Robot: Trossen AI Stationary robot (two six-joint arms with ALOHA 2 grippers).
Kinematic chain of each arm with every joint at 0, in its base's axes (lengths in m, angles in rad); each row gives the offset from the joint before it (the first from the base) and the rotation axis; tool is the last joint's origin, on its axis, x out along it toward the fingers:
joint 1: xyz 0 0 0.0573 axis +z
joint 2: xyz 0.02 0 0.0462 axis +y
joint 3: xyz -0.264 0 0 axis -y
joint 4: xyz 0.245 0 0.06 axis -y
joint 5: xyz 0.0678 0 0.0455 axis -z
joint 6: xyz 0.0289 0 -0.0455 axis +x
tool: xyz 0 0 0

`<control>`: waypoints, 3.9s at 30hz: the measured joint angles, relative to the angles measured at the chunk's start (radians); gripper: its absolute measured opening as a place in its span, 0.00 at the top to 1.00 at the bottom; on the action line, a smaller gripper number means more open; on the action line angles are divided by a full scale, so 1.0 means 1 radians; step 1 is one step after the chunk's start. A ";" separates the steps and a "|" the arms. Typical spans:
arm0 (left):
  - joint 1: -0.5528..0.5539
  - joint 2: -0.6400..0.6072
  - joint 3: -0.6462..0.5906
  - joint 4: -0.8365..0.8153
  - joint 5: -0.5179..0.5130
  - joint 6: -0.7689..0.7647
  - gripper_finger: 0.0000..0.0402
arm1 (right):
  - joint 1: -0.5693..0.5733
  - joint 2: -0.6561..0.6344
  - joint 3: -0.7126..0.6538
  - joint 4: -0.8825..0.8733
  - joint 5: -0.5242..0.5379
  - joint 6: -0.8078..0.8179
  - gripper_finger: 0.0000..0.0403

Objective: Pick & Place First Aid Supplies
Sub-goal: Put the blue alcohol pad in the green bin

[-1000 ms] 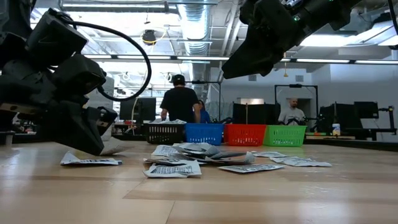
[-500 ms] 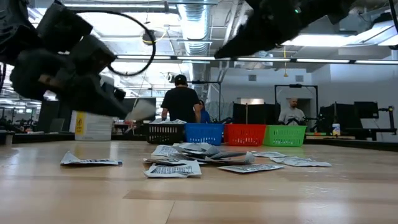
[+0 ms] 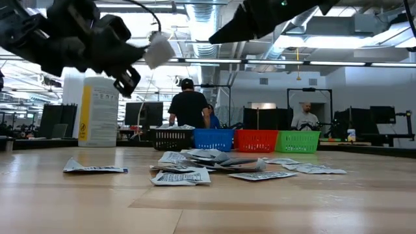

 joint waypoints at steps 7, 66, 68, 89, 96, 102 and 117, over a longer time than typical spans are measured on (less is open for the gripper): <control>-0.009 -0.006 0.076 0.000 0.135 -0.080 0.99 | -0.007 0.003 0.026 0.020 -0.136 0.037 0.64; 0.028 0.063 0.259 0.030 0.152 -0.074 0.99 | 0.030 0.035 0.026 0.265 -0.292 0.070 0.67; 0.028 0.063 0.259 0.030 0.149 -0.074 0.99 | 0.031 0.035 0.026 0.261 -0.302 0.090 0.67; 0.028 0.063 0.258 0.030 0.072 -0.073 0.98 | 0.035 0.035 0.026 0.216 -0.319 0.140 0.67; 0.028 0.063 0.258 0.030 0.067 -0.073 0.99 | 0.035 0.035 0.026 0.220 -0.317 0.139 0.67; 0.028 0.063 0.258 0.030 0.041 -0.073 0.98 | 0.033 0.035 0.026 0.255 -0.300 0.139 0.67; 0.022 0.063 0.258 0.030 0.025 -0.073 0.98 | 0.033 0.035 0.026 0.238 -0.183 0.156 0.98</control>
